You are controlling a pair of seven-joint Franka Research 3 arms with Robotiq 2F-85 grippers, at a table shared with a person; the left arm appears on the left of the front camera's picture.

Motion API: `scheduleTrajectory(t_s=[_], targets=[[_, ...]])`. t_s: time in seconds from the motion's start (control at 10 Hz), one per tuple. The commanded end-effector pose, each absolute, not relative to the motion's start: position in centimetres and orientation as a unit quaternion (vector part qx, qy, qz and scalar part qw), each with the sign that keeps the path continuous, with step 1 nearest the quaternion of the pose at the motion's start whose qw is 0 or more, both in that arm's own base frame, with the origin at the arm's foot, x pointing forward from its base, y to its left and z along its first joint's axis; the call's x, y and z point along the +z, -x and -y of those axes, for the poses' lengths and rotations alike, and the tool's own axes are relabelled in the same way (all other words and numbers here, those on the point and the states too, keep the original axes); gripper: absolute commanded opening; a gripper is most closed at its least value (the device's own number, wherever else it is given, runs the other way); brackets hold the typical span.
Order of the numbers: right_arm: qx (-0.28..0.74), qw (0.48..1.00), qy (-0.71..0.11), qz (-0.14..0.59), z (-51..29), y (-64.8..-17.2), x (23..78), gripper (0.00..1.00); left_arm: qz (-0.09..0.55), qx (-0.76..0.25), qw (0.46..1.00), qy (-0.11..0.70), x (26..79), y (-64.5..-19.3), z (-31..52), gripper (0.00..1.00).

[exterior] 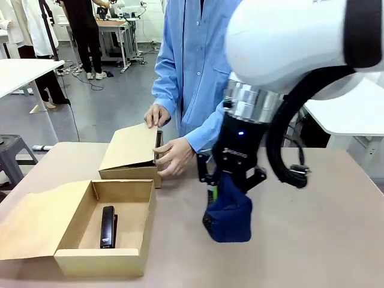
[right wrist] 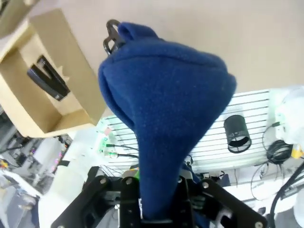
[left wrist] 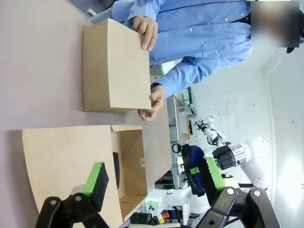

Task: Place items inside the box.
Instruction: Pick up a Pencil pouch or Stapler and place it inside the Mailer Box closest to the robot.

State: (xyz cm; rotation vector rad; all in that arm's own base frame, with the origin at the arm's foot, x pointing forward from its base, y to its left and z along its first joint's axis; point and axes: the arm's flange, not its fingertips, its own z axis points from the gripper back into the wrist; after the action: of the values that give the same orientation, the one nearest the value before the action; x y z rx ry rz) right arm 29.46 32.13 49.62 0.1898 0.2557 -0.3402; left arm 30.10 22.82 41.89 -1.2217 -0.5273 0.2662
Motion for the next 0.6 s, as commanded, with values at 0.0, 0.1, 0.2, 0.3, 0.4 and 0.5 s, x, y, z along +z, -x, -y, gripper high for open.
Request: scheduleTrajectory(t_s=[0.0, 0.1, 0.2, 0.3, 0.4, 0.5], targets=[[-0.205, 0.965, -0.120, -0.112, -26.0, -27.9, 48.7, 0.13, 0.254, 0.116, 0.772, 0.571, 41.9, -30.1, -22.8, 1.00], [-0.206, 0.964, -0.129, -0.113, -23.3, -27.5, 48.0, 0.13, 0.254, 0.116, 0.772, 0.571, 41.9, -30.1, -22.8, 1.00], [-0.210, 0.960, -0.146, -0.116, -21.1, -27.2, 47.3, 0.13, 0.254, 0.116, 0.772, 0.571, 41.9, -30.1, -22.8, 1.00], [-0.232, 0.952, -0.164, -0.115, -19.6, -27.0, 46.8, 0.13, 0.254, 0.116, 0.772, 0.571, 41.9, -30.1, -22.8, 1.00], [-0.240, 0.946, -0.178, -0.121, -18.8, -26.9, 46.3, 0.13, 0.254, 0.116, 0.772, 0.571, 41.9, -30.1, -22.8, 1.00], [-0.245, 0.945, -0.178, -0.125, -18.9, -27.0, 46.0, 0.13, 0.254, 0.116, 0.772, 0.571, 41.9, -30.1, -22.8, 1.00]])
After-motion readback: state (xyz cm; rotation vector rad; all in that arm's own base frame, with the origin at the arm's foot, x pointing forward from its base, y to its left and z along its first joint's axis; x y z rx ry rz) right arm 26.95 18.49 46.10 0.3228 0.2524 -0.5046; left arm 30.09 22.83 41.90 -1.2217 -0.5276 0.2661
